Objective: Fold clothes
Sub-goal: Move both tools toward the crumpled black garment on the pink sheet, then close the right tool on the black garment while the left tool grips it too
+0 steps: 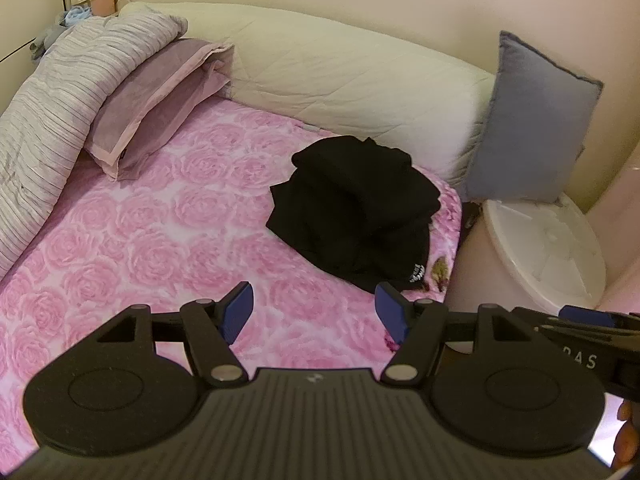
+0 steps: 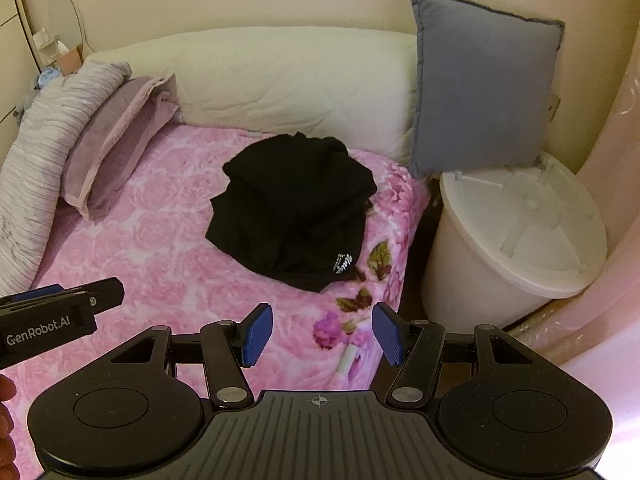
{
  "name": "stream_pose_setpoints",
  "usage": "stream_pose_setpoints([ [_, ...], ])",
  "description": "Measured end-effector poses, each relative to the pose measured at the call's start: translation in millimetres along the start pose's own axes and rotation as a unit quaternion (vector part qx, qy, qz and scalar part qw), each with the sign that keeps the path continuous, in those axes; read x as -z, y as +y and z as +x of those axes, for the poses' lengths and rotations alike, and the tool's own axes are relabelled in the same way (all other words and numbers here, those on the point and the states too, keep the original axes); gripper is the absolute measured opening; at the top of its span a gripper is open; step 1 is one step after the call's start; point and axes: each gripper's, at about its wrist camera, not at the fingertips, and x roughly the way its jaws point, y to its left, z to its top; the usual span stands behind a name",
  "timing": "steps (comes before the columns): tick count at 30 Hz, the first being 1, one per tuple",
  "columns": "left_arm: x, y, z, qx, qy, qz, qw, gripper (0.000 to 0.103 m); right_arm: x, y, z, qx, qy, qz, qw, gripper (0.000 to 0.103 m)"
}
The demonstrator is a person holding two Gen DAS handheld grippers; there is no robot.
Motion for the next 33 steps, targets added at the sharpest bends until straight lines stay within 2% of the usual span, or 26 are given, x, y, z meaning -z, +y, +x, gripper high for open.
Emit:
stream_pose_setpoints([
  [11,-39,-12,77,-0.010,0.038,-0.028,0.9988,0.064,-49,-48,70,-0.009,0.019,0.032,0.999,0.059],
  [16,-61,-17,122,-0.016,0.057,-0.042,0.9974,0.064,-76,-77,120,-0.006,0.050,0.060,0.997,0.059],
  [21,-87,-18,169,-0.013,0.080,-0.067,0.9945,0.064,-101,-96,172,0.001,0.087,0.057,0.995,0.059],
  [28,-115,-15,226,-0.025,0.105,-0.079,0.9910,0.064,-130,-90,227,-0.012,0.102,0.015,0.995,0.059],
  [33,-125,-2,257,-0.036,0.127,-0.091,0.9871,0.064,-138,-62,258,-0.039,0.116,-0.034,0.992,0.059],
])
